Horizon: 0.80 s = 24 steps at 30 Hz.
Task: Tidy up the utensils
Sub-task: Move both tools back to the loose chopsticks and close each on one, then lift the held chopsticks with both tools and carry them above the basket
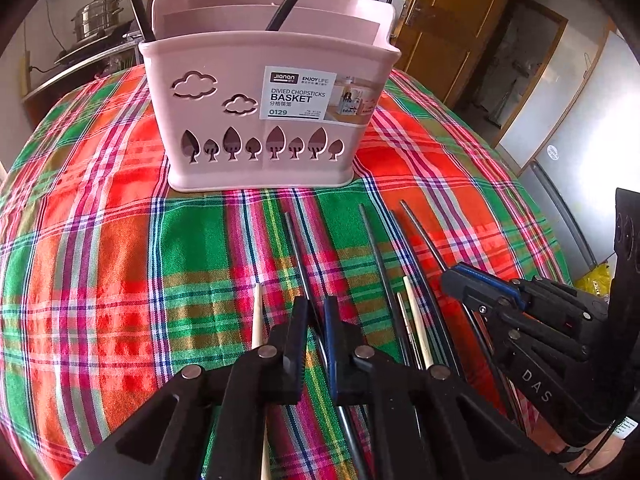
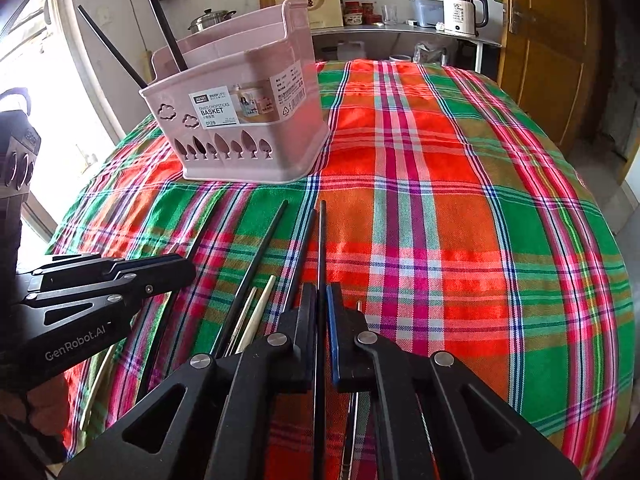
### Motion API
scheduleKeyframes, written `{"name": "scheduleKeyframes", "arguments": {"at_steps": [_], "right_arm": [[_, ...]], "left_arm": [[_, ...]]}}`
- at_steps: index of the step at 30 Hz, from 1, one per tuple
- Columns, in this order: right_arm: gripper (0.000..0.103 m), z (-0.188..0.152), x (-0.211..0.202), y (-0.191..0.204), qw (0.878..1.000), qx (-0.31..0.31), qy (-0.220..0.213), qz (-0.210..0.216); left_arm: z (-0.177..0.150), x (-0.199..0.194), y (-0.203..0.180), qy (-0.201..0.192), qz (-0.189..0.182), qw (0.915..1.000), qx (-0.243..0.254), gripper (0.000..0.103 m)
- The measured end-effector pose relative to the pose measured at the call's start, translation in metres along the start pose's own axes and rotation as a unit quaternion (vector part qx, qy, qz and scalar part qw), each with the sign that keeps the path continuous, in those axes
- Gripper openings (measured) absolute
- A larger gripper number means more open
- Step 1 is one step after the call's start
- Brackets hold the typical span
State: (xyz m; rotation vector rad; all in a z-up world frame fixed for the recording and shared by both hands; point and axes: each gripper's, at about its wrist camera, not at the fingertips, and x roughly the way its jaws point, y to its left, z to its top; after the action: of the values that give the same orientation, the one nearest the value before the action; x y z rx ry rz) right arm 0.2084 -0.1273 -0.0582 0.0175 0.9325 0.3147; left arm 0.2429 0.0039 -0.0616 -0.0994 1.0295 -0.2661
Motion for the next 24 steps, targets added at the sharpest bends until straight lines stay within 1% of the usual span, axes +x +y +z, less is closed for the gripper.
{"name": "scheduleKeyframes", "arguments": {"at_steps": [6, 10, 18, 24], "right_arm": [[0.005, 0.007, -0.019, 0.002, 1.0, 0.002, -0.024, 0.017], [0.005, 0.014, -0.04, 0.005, 0.998, -0.001, -0.05, 0.025], [0.005, 0.027, -0.082, 0.011, 0.994, -0.008, -0.106, 0.04], [0.005, 0.031, -0.106, 0.013, 0.99, -0.009, -0.131, 0.046]], "left_arm": [[0.006, -0.025, 0.002, -0.024, -0.018, 0.9995, 0.006, 0.006], [0.012, -0.051, -0.001, -0.049, -0.032, 0.9982, 0.01, 0.005], [0.025, -0.106, -0.007, -0.105, -0.053, 0.9926, 0.028, 0.005], [0.028, -0.134, -0.007, -0.131, -0.06, 0.9888, 0.037, 0.005]]}}
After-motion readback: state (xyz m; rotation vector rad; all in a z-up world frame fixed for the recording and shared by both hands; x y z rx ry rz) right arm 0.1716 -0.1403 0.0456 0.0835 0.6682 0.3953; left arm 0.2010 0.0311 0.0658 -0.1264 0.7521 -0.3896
